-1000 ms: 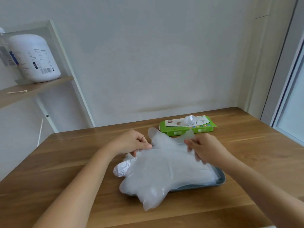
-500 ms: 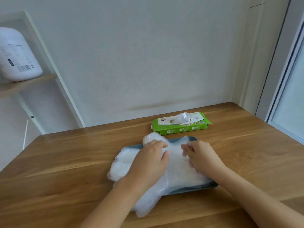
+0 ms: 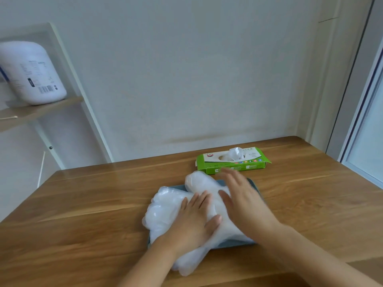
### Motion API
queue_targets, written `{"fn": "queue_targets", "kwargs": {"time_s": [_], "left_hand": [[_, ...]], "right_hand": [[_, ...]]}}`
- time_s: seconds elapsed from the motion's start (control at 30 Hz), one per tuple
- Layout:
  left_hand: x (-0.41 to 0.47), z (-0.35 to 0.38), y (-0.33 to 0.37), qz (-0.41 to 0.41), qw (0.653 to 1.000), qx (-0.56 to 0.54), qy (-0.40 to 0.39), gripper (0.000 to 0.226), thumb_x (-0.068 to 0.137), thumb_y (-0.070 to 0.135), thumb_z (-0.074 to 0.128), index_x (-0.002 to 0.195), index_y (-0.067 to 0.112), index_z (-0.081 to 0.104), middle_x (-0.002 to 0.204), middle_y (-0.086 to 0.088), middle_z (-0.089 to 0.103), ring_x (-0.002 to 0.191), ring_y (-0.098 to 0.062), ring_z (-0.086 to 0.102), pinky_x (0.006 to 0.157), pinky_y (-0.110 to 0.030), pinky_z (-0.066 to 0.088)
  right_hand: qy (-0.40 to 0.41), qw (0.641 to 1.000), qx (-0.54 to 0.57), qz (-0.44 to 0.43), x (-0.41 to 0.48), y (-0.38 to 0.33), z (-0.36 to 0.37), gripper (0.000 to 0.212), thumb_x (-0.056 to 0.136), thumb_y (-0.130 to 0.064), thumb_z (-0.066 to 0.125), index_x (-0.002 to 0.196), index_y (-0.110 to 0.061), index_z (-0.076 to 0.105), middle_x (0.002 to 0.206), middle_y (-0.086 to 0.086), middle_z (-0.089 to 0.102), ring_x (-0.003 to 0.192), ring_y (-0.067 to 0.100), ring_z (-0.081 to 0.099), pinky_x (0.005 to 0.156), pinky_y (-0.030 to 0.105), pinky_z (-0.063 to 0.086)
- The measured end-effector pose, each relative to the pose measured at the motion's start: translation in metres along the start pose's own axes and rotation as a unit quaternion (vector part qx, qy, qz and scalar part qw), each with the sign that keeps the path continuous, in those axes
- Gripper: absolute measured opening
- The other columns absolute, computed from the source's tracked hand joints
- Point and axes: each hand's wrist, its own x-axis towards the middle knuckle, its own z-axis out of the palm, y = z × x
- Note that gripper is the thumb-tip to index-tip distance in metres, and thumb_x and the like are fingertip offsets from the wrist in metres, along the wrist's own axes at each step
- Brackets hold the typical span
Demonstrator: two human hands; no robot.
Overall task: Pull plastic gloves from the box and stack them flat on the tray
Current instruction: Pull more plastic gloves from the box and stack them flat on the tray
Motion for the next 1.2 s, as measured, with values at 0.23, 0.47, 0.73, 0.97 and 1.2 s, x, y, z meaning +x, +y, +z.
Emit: {"fn": "queue_targets", "kwargs": {"time_s": [0.23, 0.47, 0.73, 0.97, 1.2], "left_hand": [[-0.004, -0.005, 0.002, 0.011, 0.999, -0.006, -0.033, 0.057, 0.106, 0.03, 0.014, 0.151, 0.013, -0.016, 0.159, -0.002, -0.024, 0.145, -0.01, -0.023, 0.119, -0.031, -0.014], [-0.015, -0.01, -0.009, -0.005, 0.999, -0.019, -0.046, 0.059, 0.105, 0.042, 0.017, 0.153, 0.023, -0.012, 0.16, 0.006, -0.02, 0.145, -0.004, -0.02, 0.119, -0.03, -0.013], [-0.035, -0.038, -0.041, -0.1, 0.986, 0.075, -0.108, 0.113, 0.059, 0.09, 0.004, 0.153, 0.03, -0.011, 0.16, 0.005, -0.018, 0.146, -0.01, -0.019, 0.117, -0.043, -0.018], [-0.033, -0.086, -0.048, -0.127, 0.977, 0.034, -0.166, 0.079, 0.089, 0.065, 0.047, 0.153, 0.03, 0.018, 0.161, 0.008, 0.016, 0.146, -0.014, 0.019, 0.119, -0.035, 0.01], [0.021, -0.125, -0.04, -0.09, 0.993, -0.071, -0.003, 0.053, 0.091, 0.051, 0.055, 0.139, 0.03, 0.048, 0.145, 0.013, 0.045, 0.13, -0.006, 0.043, 0.104, -0.022, 0.034]], "right_hand": [[-0.203, 0.97, 0.111, 0.069, -0.003, 0.003, 0.032, 0.049, 0.105, -0.03, 0.028, 0.151, -0.018, 0.017, 0.158, -0.004, 0.017, 0.145, 0.005, 0.011, 0.102, 0.003, 0.001], [-0.311, 0.942, -0.125, 0.028, -0.007, 0.022, 0.021, 0.096, 0.064, -0.075, -0.017, 0.151, -0.032, -0.01, 0.16, -0.001, -0.014, 0.147, 0.019, -0.013, 0.116, 0.035, -0.008], [-0.361, 0.897, -0.254, 0.033, -0.002, 0.035, -0.012, 0.112, 0.052, -0.079, -0.017, 0.15, -0.025, -0.014, 0.16, 0.002, -0.011, 0.147, 0.02, -0.008, 0.115, 0.049, -0.015], [-0.411, 0.888, -0.197, 0.062, 0.01, 0.049, -0.039, 0.091, 0.082, -0.075, 0.033, 0.152, -0.02, 0.012, 0.159, -0.005, 0.016, 0.145, 0.011, 0.014, 0.116, 0.049, -0.012], [-0.132, 0.987, -0.031, 0.084, 0.069, 0.087, -0.046, 0.032, 0.086, -0.028, 0.067, 0.117, -0.026, 0.061, 0.112, -0.009, 0.059, 0.097, 0.012, 0.057, 0.078, 0.023, 0.042]]}}
